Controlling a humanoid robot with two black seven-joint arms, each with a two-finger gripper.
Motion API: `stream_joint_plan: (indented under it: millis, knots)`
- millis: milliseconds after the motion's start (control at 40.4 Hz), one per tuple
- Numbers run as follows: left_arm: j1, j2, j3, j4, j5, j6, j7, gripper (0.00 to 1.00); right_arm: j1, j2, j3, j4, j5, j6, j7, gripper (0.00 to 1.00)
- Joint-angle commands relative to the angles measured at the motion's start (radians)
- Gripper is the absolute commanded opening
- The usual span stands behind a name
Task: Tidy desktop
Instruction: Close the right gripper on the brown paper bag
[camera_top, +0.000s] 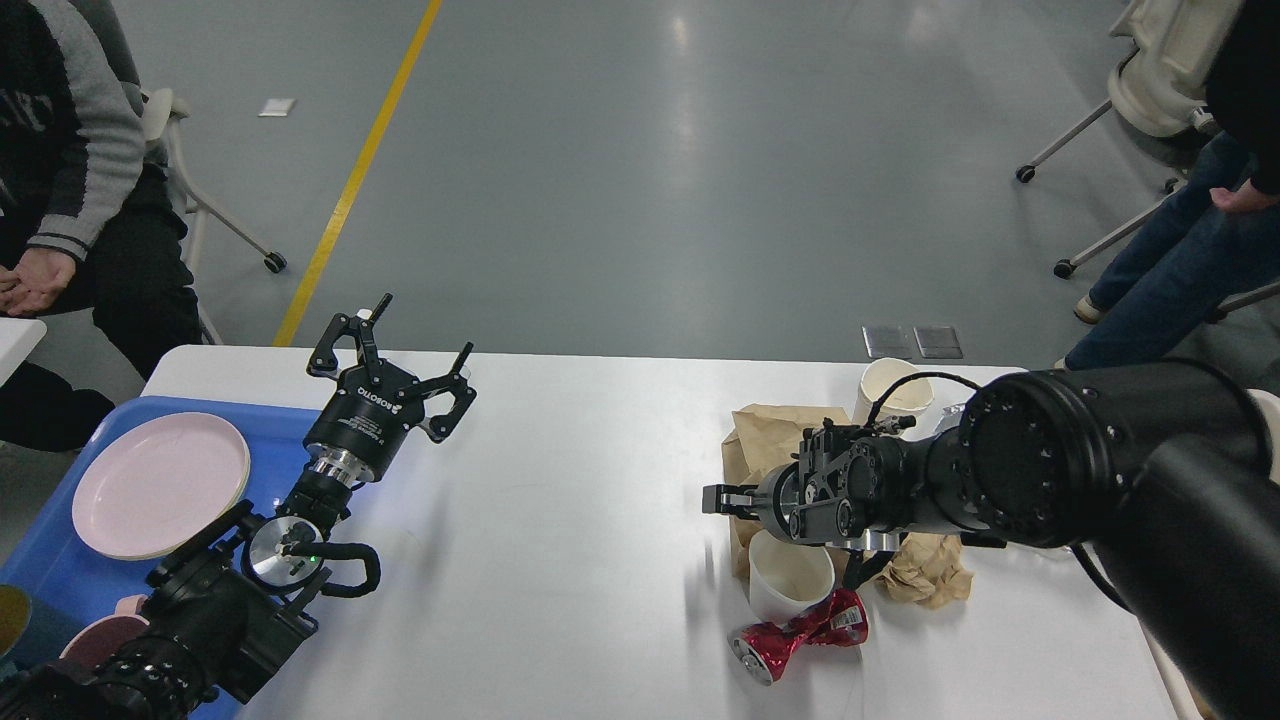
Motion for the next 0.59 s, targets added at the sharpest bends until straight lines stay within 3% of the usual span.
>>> stream_joint_plan:
  millis: [0, 99, 247, 297, 346, 569]
  knots:
    - [0.001, 0.001, 0.0, 0.0, 0.0, 0.0, 0.0, 0.97, -0.001, 0.001, -0.008, 0.016, -0.009, -0.002, -0.004, 0.73]
    - [0.001, 0.001, 0.0, 0.0, 0.0, 0.0, 0.0, 0.97, -0.013, 0.004, -0.011, 0.019, -0.022, -0.002, -0.007, 0.53]
    - [0.001, 0.0, 0.0, 0.0, 0.0, 0.0, 0.0, 0.97, -0.027, 0.005, -0.04, 0.022, -0.025, 0.004, -0.013, 0.4]
    - [0.001, 0.001, 0.0, 0.0, 0.0, 0.0, 0.0, 0.97, -0.027, 0.005, -0.045, 0.028, -0.025, 0.005, -0.011, 0.25]
    - [0.001, 0.001, 0.0, 0.0, 0.0, 0.0, 0.0, 0.97, -0.027, 0.005, -0.045, 0.031, -0.025, 0.001, -0.01, 0.0]
    - [0.0, 0.001, 0.0, 0.0, 0.0, 0.0, 0.0, 0.97, -0.018, 0.007, -0.046, 0.041, -0.024, -0.009, -0.01, 0.0]
